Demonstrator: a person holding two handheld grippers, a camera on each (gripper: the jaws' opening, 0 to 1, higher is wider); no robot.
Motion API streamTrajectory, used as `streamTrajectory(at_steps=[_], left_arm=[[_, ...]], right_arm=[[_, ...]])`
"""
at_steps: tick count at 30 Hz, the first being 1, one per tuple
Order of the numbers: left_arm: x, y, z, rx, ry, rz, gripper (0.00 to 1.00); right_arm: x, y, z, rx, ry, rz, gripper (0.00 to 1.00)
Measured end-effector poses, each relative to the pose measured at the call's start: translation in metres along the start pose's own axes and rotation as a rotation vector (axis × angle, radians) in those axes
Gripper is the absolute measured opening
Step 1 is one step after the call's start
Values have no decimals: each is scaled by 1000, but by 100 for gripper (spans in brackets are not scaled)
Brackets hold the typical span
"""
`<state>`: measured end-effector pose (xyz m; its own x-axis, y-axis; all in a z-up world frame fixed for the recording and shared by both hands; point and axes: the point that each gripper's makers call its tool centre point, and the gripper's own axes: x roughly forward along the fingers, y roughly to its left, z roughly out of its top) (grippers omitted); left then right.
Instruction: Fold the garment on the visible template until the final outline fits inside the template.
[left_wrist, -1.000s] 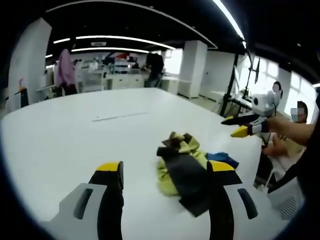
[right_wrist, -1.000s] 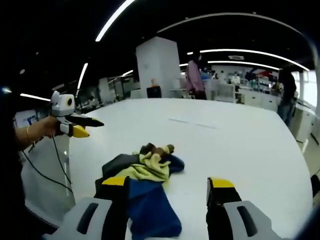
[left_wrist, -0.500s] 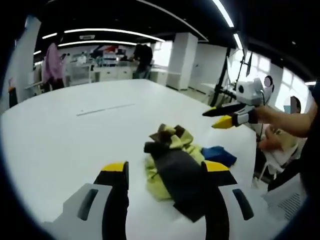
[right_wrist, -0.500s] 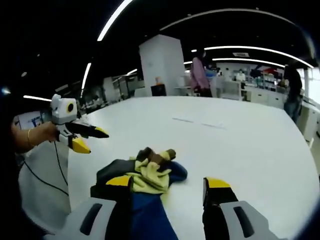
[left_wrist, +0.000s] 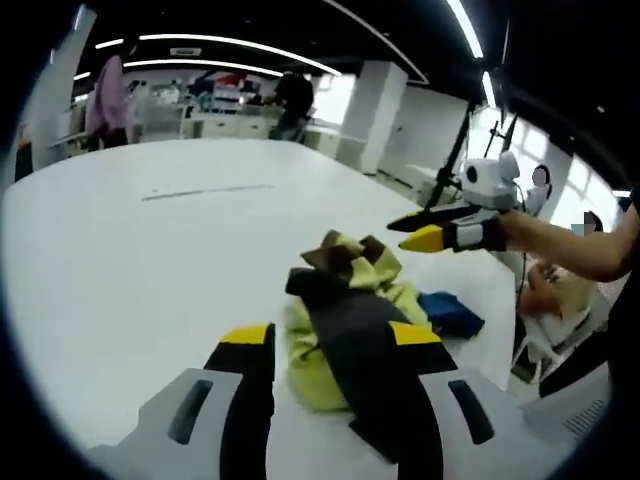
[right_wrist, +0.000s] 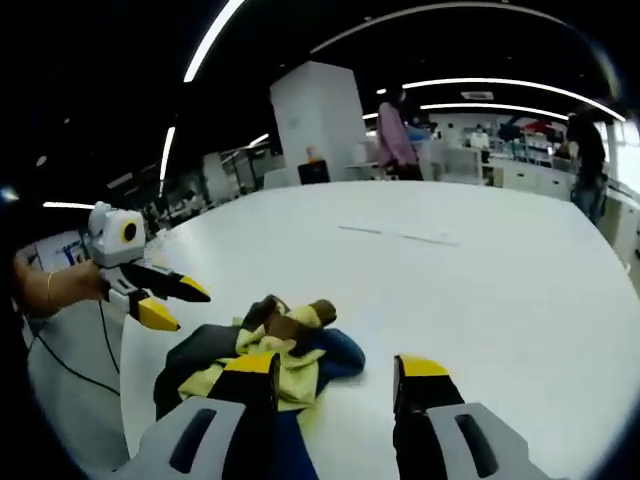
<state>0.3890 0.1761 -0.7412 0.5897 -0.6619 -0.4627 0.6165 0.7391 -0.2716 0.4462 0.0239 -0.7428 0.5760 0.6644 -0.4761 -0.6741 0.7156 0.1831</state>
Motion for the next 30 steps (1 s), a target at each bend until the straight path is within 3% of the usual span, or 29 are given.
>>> streamTrajectory(at_steps=[9,25,30], left_arm=[[15,0,-10,-16,41,-25,30],[28,4,-20,-119,88,-36,18],[29,3,-24,-179,95,-49,7]], right_arm=[[24,-9,-8,-18,49,-8,33],[53,-8,-20,86,77,53,24],[55,-4,-21,110,74,70,16]])
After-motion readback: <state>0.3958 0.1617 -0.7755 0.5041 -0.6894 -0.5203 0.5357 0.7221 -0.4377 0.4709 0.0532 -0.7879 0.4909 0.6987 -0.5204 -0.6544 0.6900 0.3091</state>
